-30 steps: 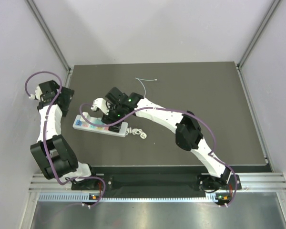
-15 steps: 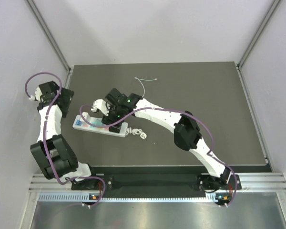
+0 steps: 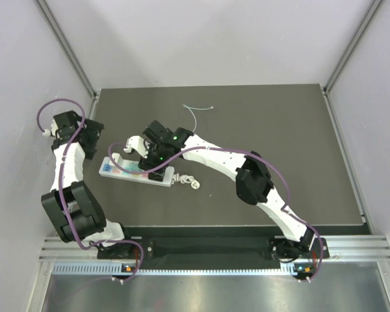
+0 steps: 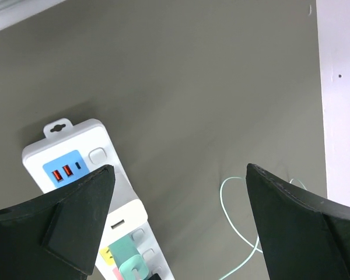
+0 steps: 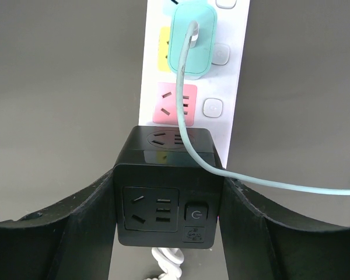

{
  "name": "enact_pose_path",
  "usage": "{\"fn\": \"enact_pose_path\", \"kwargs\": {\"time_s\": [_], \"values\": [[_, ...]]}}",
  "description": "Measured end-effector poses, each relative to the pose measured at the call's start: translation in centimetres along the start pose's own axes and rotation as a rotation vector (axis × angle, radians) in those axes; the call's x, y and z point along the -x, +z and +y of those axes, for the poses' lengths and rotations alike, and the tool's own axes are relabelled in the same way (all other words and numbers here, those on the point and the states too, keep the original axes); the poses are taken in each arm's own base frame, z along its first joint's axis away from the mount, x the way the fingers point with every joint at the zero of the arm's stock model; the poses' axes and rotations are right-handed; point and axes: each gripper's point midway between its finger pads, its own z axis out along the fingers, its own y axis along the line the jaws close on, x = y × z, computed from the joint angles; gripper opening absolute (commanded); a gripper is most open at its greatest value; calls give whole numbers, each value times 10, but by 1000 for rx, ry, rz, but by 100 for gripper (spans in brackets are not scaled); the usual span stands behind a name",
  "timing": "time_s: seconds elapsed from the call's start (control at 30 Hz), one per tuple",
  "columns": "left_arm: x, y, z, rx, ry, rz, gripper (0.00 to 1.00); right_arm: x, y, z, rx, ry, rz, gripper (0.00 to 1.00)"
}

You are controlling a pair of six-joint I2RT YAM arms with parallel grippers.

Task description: Insert the plug

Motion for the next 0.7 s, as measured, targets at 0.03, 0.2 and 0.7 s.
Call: {"fn": "enact_pose_path", "kwargs": {"time_s": [0.03, 0.2, 0.7], "values": [[-1, 0, -1, -4, 0, 5, 98, 0, 0, 0, 0, 0, 0, 0], [-4, 0, -3, -16, 1, 25, 98, 0, 3, 0, 2, 1, -7, 0], [-19, 2, -6, -68, 12, 87, 97, -1, 23, 0, -37, 23, -117, 0]]}}
